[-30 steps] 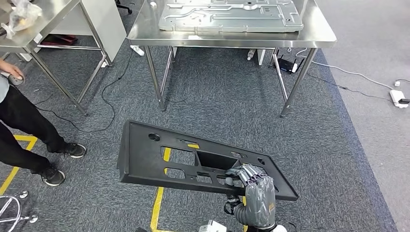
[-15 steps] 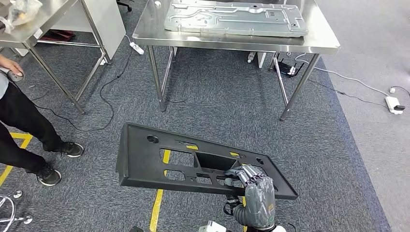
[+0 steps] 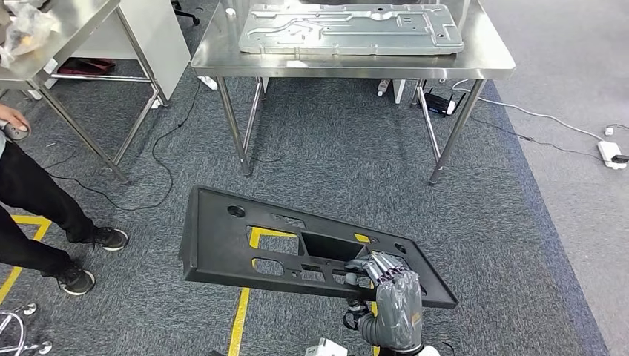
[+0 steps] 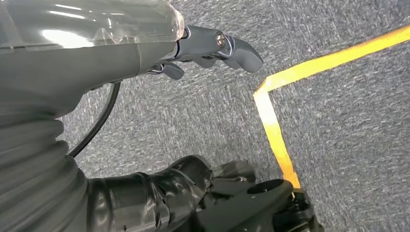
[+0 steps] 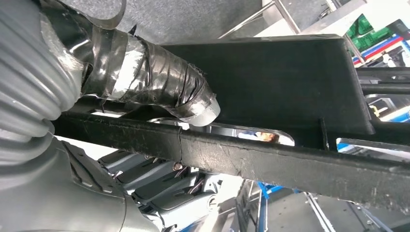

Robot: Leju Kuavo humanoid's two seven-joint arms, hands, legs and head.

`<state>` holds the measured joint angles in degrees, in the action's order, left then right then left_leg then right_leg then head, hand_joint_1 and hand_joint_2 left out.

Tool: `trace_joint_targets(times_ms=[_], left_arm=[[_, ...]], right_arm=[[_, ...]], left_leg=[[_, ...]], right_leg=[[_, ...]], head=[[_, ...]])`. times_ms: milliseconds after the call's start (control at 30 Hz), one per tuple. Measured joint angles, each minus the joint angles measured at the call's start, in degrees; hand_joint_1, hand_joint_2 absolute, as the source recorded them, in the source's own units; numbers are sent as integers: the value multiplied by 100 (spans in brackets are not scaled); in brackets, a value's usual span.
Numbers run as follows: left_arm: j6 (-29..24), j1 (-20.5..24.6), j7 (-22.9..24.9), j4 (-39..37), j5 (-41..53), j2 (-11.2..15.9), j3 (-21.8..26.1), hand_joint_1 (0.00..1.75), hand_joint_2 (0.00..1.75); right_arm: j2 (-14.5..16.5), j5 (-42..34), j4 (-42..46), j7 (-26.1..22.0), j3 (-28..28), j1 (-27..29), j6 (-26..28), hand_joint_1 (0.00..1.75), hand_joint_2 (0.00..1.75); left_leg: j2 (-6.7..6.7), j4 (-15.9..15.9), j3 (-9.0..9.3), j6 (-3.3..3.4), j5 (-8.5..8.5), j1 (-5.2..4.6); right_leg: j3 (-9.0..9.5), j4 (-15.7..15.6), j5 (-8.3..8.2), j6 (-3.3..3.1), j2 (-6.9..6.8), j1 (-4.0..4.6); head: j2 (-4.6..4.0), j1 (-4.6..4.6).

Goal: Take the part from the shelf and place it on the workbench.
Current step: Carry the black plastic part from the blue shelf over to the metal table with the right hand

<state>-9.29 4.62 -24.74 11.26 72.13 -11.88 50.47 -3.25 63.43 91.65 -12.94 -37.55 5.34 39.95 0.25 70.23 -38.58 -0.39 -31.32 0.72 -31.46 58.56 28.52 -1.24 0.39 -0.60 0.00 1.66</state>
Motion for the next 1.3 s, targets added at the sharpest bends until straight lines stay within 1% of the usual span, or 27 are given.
trace_joint_targets(times_ms=[33,67,100,133,167,267,433,467,533,567,600,633,667,700,733,767,867,900,933,1000,1033,1067,1100,1167,1200,1233,1300], left_arm=[[0,-1,0,0,0,1,0,0,175],[0,2,0,0,1,2,0,0,175],[0,7,0,0,2,2,0,0,175],[1,11,0,0,3,3,-1,0,175],[1,11,1,0,5,4,-1,0,175],[2,0,3,0,7,5,0,0,175],[2,2,2,0,7,4,0,0,175],[2,5,2,0,9,4,-1,0,175],[2,2,3,0,26,4,-2,0,175],[2,-2,3,0,33,4,-2,0,175],[2,-7,4,0,39,3,-2,0,175],[2,-9,4,0,39,3,-2,0,175],[3,-8,4,0,39,2,-2,0,175],[4,-6,3,0,39,2,-2,0,175],[5,-3,3,0,39,2,-2,0,175],[7,1,2,0,39,2,-2,0,175],[7,9,-2,0,39,3,-2,0,175],[7,12,-4,0,39,3,-2,0,175],[7,12,-6,0,39,4,-2,0,175],[8,5,-7,0,40,4,-2,0,175],[9,-4,-7,0,40,4,-2,0,175],[9,-13,-7,0,41,4,-2,0,175],[9,-19,-7,0,41,4,-2,0,175],[9,-21,-6,0,41,5,-2,0,175],[9,-18,-6,0,42,6,-2,0,175],[9,-14,-6,0,42,6,-2,0,175],[9,-12,-5,0,41,9,-2,0,175]], right_arm=[[1,0,0,0,0,0,0,175,175],[1,0,0,0,0,-2,0,175,175],[1,0,1,0,0,-4,0,175,175],[0,-1,1,-2,0,-5,0,175,175],[-1,-3,1,-7,0,-6,0,175,175],[0,-17,3,-20,0,-7,0,175,175],[-1,-26,4,-26,0,-10,1,175,175],[-1,-30,4,-31,0,-12,1,175,175],[-1,-49,0,-48,0,-6,0,175,175],[-1,-57,-2,-56,0,-3,0,175,175],[-1,-63,-4,-64,0,0,0,175,175],[-1,-65,-5,-69,0,-2,0,175,175],[-1,-66,-5,-74,0,-5,0,175,175],[-1,-67,-4,-78,0,-9,0,175,175],[-1,-67,-3,-79,1,-10,0,175,175],[-1,-68,-2,-80,1,-11,0,175,175],[6,-57,2,-88,2,-9,0,175,175],[11,-46,4,-98,2,-11,0,175,175],[16,-30,6,-109,2,-12,0,175,175],[20,9,8,-128,2,-7,0,175,175],[21,24,8,-133,2,-2,0,175,175],[22,33,8,-135,2,2,0,175,175],[24,37,8,-136,2,4,0,175,175],[28,38,10,-136,2,5,0,175,175],[31,39,11,-137,2,4,0,175,175],[32,40,14,-138,2,3,0,175,175],[32,43,18,-146,2,2,0,175,175]], left_leg=[[-1,-402,167,26,217,-3],[-3,-751,324,52,358,-14],[-5,-995,433,83,435,-26],[-8,-1094,476,111,431,-41],[-11,-1110,486,136,415,-55],[-13,-1174,523,221,432,-23],[-13,-1221,568,261,439,-5],[-12,-1227,581,278,433,-5],[-11,-1225,633,319,383,-8],[-14,-1218,667,325,350,-10],[-18,-1210,712,323,310,-11],[-23,-1205,745,307,274,-11],[-26,-1197,772,283,239,-21],[-29,-1193,790,252,212,-29],[-30,-1195,797,219,196,-35],[-28,-1205,806,188,187,-40],[-14,-1136,819,100,104,-31],[-13,-950,744,75,-1,-27],[-15,-636,590,58,-157,-15],[-16,148,152,25,-466,-6],[-16,400,-17,13,-499,-2],[-16,437,-83,9,-408,1],[-15,246,-36,13,-210,2],[-16,-513,272,43,241,-3],[-20,-829,411,68,365,-12],[-24,-1021,495,93,412,-24],[-32,-1110,528,149,386,-39]], right_leg=[[31,7,32,16,7,0],[53,20,63,40,11,9],[66,26,85,67,13,17],[68,26,100,95,14,23],[72,18,106,126,15,29],[107,-6,137,209,15,31],[77,125,217,245,1,16],[2,285,299,257,-3,12],[-481,1060,501,299,-8,-7],[-661,1281,474,313,-9,-19],[-745,1294,329,317,-11,-29],[-611,920,81,300,-17,-30],[-470,567,-90,277,-25,-17],[-358,294,-192,249,-31,-1],[-301,144,-215,223,-35,18],[-288,114,-184,200,-31,35],[-222,34,-173,102,-15,0],[-185,5,-166,63,-19,-17],[-153,-9,-151,29,-29,-19],[-121,-8,-111,-13,-39,-14],[-104,-4,-90,-18,-34,-11],[-79,1,-68,-13,-24,-10],[-45,5,-42,-3,-14,-11],[35,13,22,37,1,-2],[60,20,54,68,5,9],[73,22,76,100,6,18],[82,9,95,162,7,29]], head=[[0,2],[0,2],[0,3],[0,4],[0,4],[0,1],[0,7],[0,10],[0,12],[0,12],[0,12],[0,13],[0,12],[0,10],[0,9],[0,7],[0,2],[0,-3],[0,-8],[0,-15],[0,-15],[0,-15],[0,-16],[0,-14],[0,-14],[0,-13],[0,-13]])
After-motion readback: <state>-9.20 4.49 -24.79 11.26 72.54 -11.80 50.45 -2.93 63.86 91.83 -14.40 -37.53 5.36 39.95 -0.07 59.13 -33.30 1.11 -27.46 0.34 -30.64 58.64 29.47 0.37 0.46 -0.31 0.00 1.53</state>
